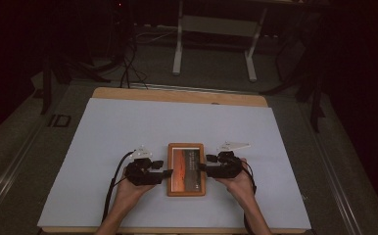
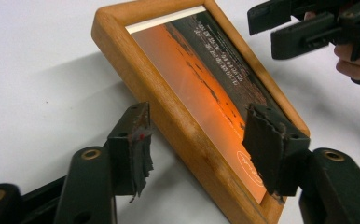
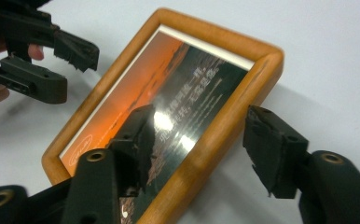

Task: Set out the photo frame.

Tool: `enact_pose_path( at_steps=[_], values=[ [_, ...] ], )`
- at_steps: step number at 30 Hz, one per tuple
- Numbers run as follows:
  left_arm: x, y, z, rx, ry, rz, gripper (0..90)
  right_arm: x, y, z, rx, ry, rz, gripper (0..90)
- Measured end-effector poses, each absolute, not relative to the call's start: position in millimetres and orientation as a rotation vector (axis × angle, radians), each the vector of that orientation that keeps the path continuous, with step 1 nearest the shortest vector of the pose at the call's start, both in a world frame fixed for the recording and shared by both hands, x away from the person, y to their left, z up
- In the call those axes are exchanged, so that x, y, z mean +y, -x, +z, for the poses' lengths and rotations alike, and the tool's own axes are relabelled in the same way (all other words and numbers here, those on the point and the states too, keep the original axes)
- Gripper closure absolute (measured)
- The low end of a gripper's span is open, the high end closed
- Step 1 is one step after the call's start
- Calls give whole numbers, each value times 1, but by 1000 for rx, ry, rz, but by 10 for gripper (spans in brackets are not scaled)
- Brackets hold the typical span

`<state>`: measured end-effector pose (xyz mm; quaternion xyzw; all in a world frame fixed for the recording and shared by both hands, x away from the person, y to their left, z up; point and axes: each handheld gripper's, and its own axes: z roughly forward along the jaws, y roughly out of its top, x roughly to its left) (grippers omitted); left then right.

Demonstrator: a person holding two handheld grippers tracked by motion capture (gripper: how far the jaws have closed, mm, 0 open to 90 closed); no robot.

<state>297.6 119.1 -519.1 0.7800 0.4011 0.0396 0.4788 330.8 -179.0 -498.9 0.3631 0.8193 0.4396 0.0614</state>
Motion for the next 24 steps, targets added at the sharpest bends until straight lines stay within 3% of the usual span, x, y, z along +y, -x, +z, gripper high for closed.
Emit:
enact_pose_path(
  at_steps=[7,14,17,22,24],
  values=[
    [116,-298,-521,987,-1931,112,374,-175,-331,-506,2503,-1096,1301,384],
    [116,-297,-521,983,-1933,110,375,-175,-333,-499,2438,-1053,1356,431],
    [116,-297,-521,983,-1934,117,375,-171,-335,-498,2412,-1034,1365,534],
    [117,-297,-520,981,-1930,125,376,-166,-339,-500,2386,-961,1374,900],
    [118,-296,-520,978,-1934,129,376,-162,-340,-500,2365,-938,1359,900]
  ],
)
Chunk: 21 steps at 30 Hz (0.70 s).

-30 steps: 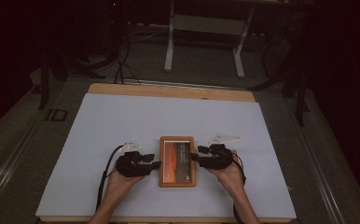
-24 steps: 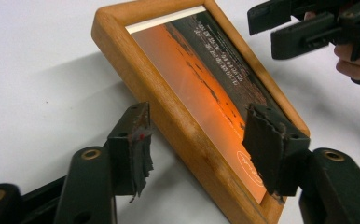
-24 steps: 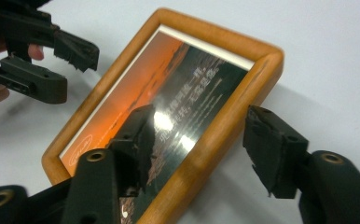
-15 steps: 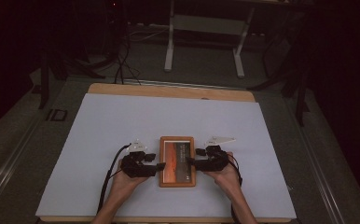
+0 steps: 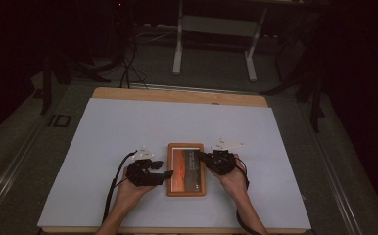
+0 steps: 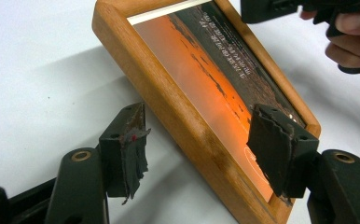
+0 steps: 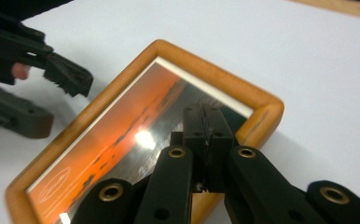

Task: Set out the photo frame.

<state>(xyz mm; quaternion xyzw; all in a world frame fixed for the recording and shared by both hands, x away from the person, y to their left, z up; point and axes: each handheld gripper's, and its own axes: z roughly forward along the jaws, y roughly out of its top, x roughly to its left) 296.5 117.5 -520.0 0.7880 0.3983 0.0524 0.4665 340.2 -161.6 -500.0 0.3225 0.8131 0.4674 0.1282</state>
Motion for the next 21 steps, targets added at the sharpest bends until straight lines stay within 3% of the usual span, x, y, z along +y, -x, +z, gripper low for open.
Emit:
enact_pose_path(
  at_steps=[21],
  values=[
    [122,-289,-512,963,-1896,132,378,-148,-362,-502,2313,-930,1239,900]
  ],
)
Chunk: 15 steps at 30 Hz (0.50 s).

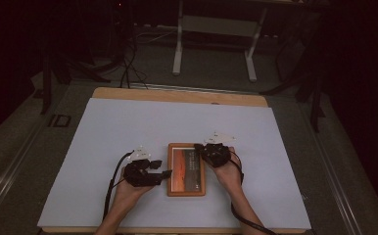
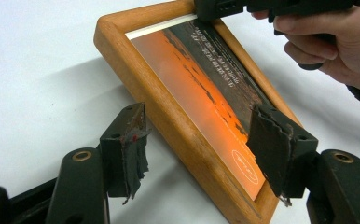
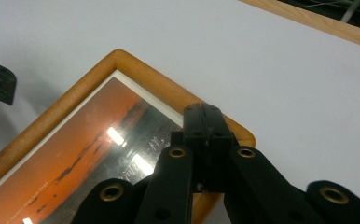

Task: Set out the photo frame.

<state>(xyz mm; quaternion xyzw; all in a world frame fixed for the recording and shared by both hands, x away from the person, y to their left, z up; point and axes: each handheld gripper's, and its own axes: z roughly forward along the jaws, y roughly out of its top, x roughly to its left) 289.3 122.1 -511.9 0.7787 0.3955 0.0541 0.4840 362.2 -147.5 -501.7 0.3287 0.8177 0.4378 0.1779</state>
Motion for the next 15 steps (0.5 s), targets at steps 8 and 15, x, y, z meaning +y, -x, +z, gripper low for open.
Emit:
enact_pose_path(
  at_steps=[8,15],
  values=[
    [121,-285,-509,945,-1897,126,348,-153,-364,-503,2310,-946,1232,900],
    [122,-284,-507,935,-1872,102,343,-156,-365,-504,2311,-949,1222,900]
  ],
)
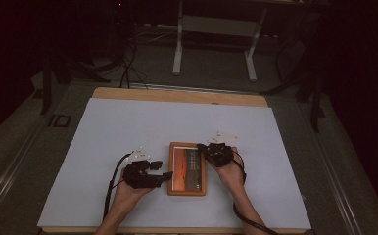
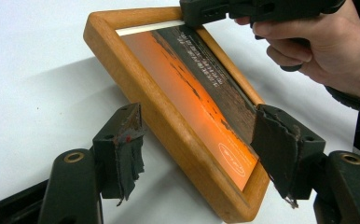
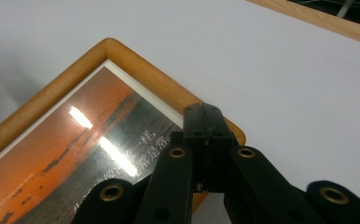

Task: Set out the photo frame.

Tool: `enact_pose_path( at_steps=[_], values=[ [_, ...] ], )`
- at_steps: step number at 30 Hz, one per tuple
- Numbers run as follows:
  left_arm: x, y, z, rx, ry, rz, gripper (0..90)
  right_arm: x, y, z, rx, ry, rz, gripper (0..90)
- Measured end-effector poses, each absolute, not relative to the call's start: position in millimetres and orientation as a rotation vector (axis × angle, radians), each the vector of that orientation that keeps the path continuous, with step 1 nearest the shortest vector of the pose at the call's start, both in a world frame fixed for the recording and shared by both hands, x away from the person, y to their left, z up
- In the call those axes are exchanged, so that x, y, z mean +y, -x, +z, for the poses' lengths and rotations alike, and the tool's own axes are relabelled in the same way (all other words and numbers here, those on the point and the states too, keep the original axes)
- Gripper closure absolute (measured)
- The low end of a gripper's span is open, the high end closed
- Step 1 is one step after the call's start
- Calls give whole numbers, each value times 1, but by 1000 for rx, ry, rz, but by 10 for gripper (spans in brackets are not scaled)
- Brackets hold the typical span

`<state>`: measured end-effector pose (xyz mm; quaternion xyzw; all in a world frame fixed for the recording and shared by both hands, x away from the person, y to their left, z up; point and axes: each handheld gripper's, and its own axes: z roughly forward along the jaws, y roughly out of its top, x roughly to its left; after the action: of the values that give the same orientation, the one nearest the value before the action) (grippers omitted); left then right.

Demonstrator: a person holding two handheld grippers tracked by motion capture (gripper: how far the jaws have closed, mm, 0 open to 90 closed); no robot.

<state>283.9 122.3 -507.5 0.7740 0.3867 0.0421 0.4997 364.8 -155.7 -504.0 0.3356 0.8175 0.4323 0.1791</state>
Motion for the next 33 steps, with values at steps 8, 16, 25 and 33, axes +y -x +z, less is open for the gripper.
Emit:
enact_pose_path(
  at_steps=[8,16,25,33],
  values=[
    [122,-282,-506,932,-1863,98,330,-159,-366,-506,2311,-962,1194,900],
    [120,-280,-505,928,-1860,102,328,-164,-369,-509,2320,-988,1177,900],
    [120,-279,-504,928,-1850,91,316,-167,-373,-515,2329,-1029,1127,900],
    [115,-276,-501,908,-1838,84,316,-171,-374,-521,2334,-1057,1108,900]
  ],
)
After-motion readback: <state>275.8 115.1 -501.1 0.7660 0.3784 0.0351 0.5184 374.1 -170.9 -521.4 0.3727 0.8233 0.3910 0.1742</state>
